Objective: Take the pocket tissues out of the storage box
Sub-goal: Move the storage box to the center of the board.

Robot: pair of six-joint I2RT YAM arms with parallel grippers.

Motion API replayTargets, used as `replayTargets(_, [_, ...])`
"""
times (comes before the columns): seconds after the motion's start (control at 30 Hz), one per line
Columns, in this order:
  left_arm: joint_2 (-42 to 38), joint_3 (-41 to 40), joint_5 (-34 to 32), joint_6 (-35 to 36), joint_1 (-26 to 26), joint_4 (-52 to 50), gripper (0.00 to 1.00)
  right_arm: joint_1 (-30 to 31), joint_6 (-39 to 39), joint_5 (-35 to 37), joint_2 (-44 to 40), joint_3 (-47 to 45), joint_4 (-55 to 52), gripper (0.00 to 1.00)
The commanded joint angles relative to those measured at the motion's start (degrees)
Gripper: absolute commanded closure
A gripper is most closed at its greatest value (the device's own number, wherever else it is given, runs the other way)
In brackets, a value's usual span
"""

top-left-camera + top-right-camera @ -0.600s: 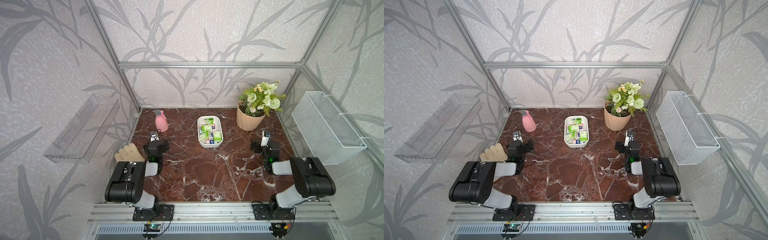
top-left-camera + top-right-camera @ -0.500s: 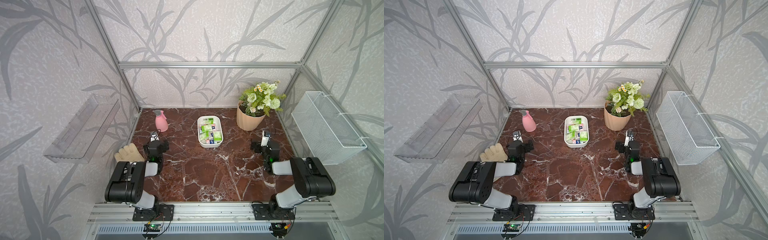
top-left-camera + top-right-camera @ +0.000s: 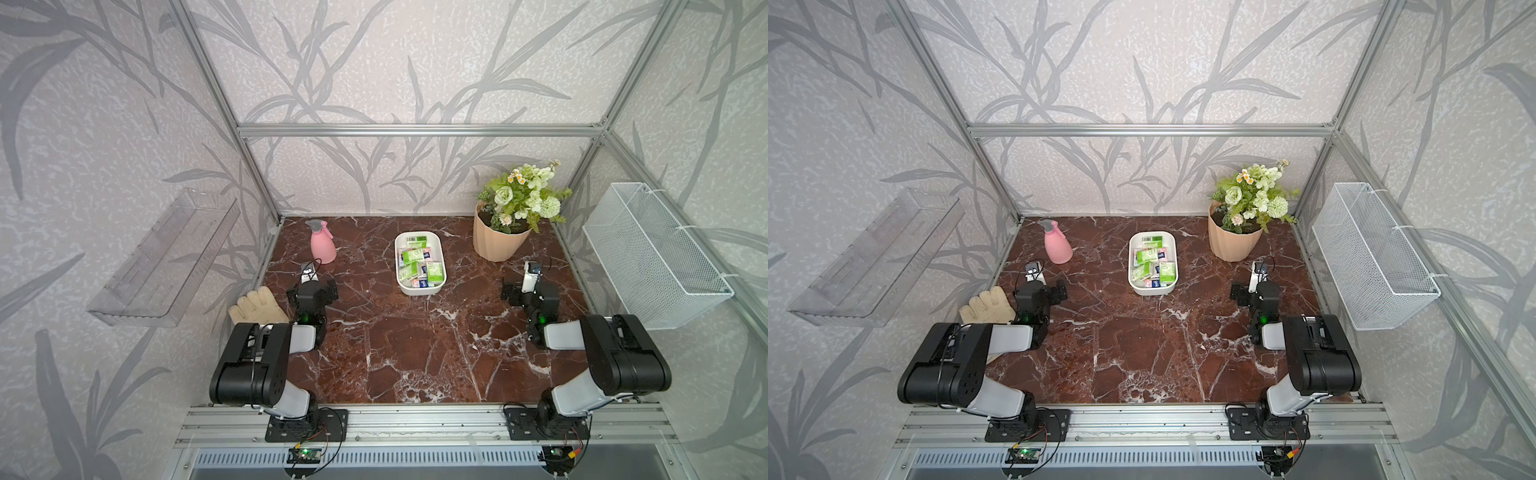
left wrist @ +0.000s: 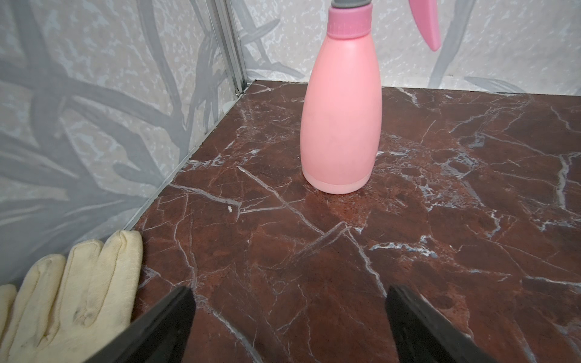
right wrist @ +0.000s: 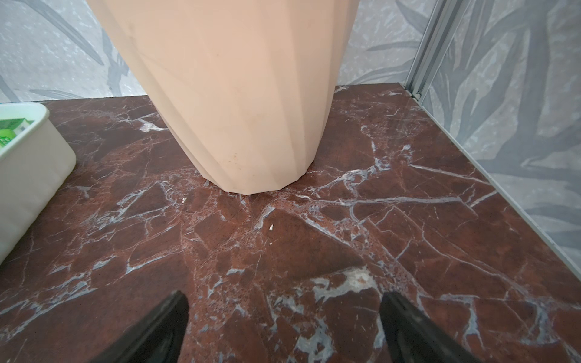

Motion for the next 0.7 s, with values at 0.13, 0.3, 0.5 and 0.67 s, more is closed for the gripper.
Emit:
replayTargets(0.13, [-12.9, 4.2, -2.0, -1.7, 0.0, -15.7, 0.0, 0.2, 1.3, 4.4, -6.6, -1.6, 0.7, 0.01])
replayTargets(0.3, [-25.3, 6.3, 1.9, -8.8, -0.1, -29.4, 0.0, 0.4, 5.5, 1.4, -21.0, 0.1, -19.0, 0.01])
replayTargets(0.5, [-34.1, 5.9, 8.4, -17.7, -0.2, -39.4, 0.0, 2.8, 13.8, -3.2, -33.2, 5.2, -41.2, 0.01])
replayTargets(0.67, [-37.9, 3.8, 12.1, -22.1, -0.7, -42.9, 0.0, 11.6, 17.5, -0.9, -35.4, 8.9, -48.8, 0.01])
